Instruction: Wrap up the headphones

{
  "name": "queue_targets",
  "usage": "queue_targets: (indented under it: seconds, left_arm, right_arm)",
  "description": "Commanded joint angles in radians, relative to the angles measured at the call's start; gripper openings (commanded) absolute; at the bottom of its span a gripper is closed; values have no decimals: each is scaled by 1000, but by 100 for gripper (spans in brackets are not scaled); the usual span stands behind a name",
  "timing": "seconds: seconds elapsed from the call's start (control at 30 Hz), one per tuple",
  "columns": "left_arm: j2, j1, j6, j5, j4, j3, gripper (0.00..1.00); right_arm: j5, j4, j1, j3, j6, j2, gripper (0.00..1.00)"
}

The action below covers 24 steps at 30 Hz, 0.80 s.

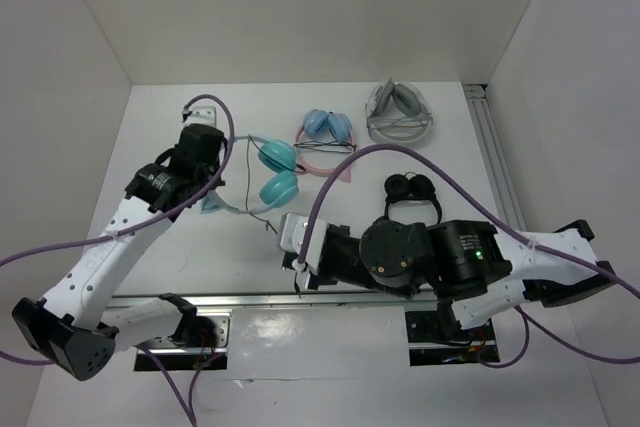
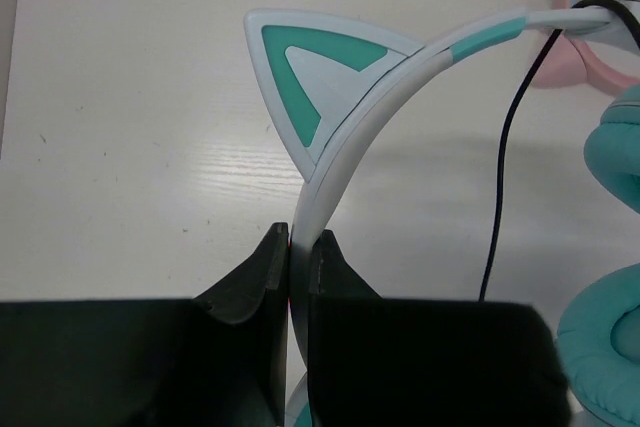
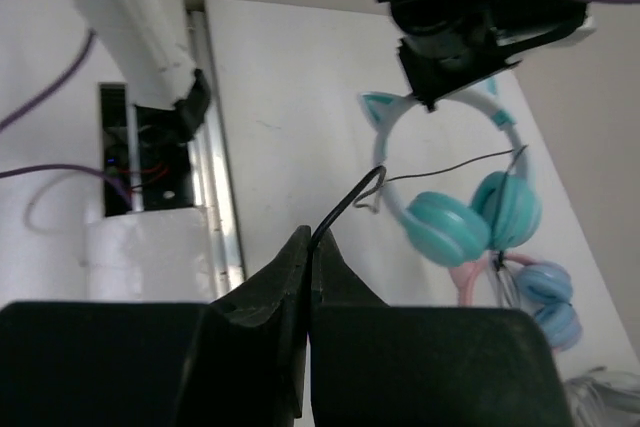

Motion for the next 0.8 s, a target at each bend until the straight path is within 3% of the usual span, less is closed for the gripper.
queue_targets:
  seconds: [0.0, 0.1, 0.3, 0.47, 0.6, 0.67, 0.77]
  left_arm:
    - [-11, -101, 45, -77, 91, 13, 0]
    - [-11, -182, 63, -123, 71, 2, 0]
    - [6, -280, 63, -155, 49, -27, 0]
    - [28, -294, 22, -189, 39, -27, 0]
    - [37, -294, 12, -189, 17, -6, 0]
    - [67, -282, -73, -235, -22, 26, 0]
    - [87, -233, -127, -228, -73, 71, 0]
  right_arm:
    - [26, 120, -80, -41, -74, -19, 0]
    - [-29, 148, -192, -58, -108, -19, 0]
    - [-186, 64, -399, 123, -151, 71, 0]
    - [-219, 21, -410, 236, -150, 116, 0]
    - [-246, 57, -410, 211, -150, 127, 0]
    - [-308, 57, -410, 211, -127, 127, 0]
    - [-312, 56, -335, 198, -116, 127, 0]
